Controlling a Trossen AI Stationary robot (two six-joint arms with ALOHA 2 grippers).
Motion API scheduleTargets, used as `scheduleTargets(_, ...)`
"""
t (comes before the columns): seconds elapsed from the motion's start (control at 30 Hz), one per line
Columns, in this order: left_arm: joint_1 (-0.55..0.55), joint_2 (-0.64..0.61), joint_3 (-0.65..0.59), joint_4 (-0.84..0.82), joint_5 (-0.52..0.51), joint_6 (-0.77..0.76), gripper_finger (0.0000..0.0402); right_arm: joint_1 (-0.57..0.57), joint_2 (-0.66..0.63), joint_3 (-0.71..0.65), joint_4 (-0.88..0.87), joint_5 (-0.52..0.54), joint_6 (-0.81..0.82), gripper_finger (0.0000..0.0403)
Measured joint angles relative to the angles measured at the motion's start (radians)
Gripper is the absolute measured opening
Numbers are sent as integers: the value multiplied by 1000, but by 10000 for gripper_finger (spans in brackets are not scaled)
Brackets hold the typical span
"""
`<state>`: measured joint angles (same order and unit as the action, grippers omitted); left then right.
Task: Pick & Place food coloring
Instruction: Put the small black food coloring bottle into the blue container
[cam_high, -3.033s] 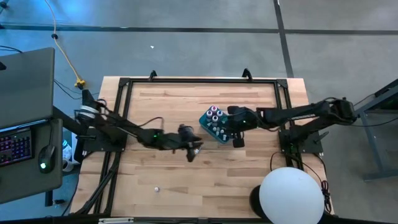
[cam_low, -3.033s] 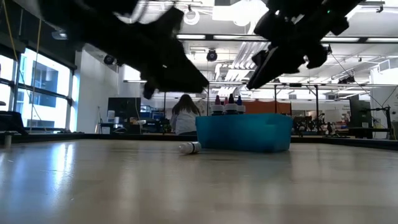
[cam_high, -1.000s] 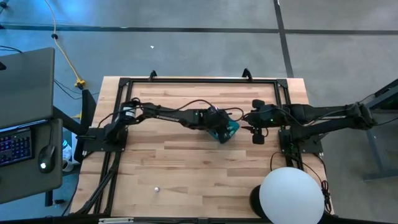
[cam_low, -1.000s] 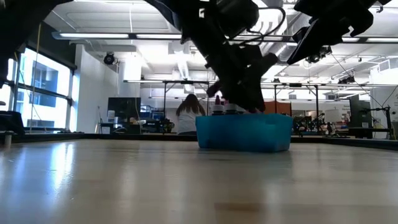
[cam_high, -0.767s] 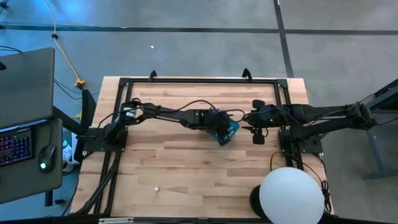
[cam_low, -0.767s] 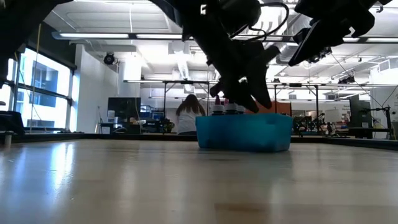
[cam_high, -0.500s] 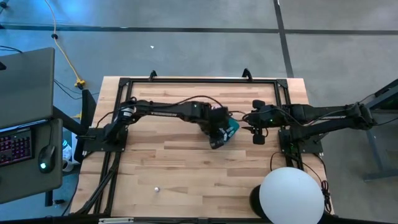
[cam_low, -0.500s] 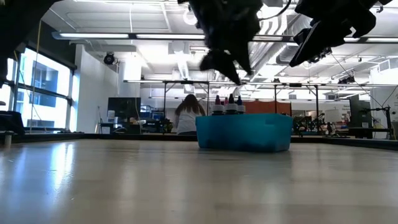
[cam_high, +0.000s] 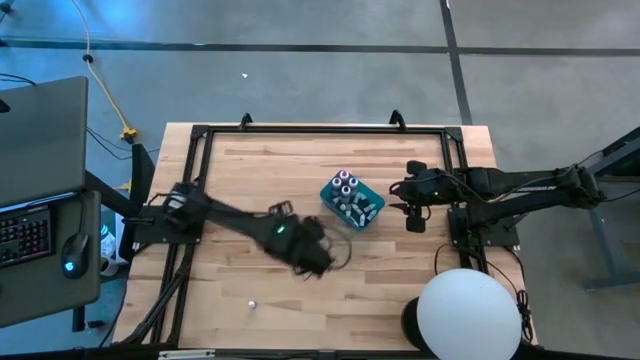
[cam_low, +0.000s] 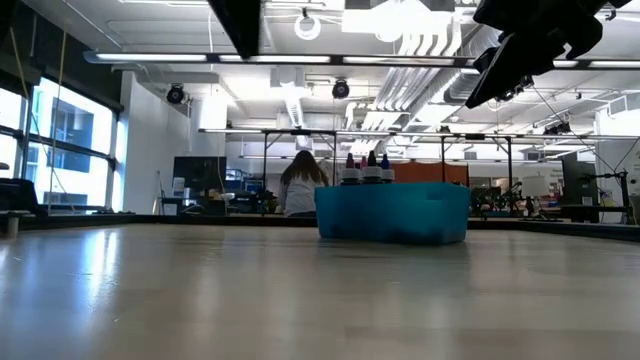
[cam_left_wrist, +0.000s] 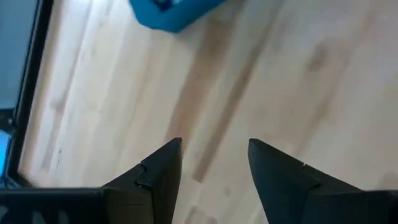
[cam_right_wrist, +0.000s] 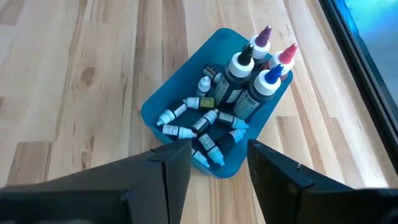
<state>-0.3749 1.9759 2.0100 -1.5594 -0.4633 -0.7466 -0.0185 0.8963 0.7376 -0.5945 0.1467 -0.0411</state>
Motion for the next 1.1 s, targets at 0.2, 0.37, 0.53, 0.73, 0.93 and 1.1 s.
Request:
scheduleTargets(0.2,-206,-135,-133,-17,-69,-103,179,0,0,0,2,0,0,149)
scheduleTargets(0.37,-372,-251,-316,24,-176,-285,179,0,0,0,2,0,0,149)
scheduleTargets(0.53,-529,-348,-539,177,-221,-542,179,0,0,0,3,0,0,149)
scheduleTargets(0.73,-636,-374,-732,510,-226,-621,179,0,0,0,7,0,-1,149)
scheduleTargets(0.93,-639,-373,-893,873,-237,-629,179,0,0,0,24,0,-2,149)
scheduleTargets(1.1,-640,-373,-1009,1091,-201,-620,179,0,0,1,31,-27,-3,149)
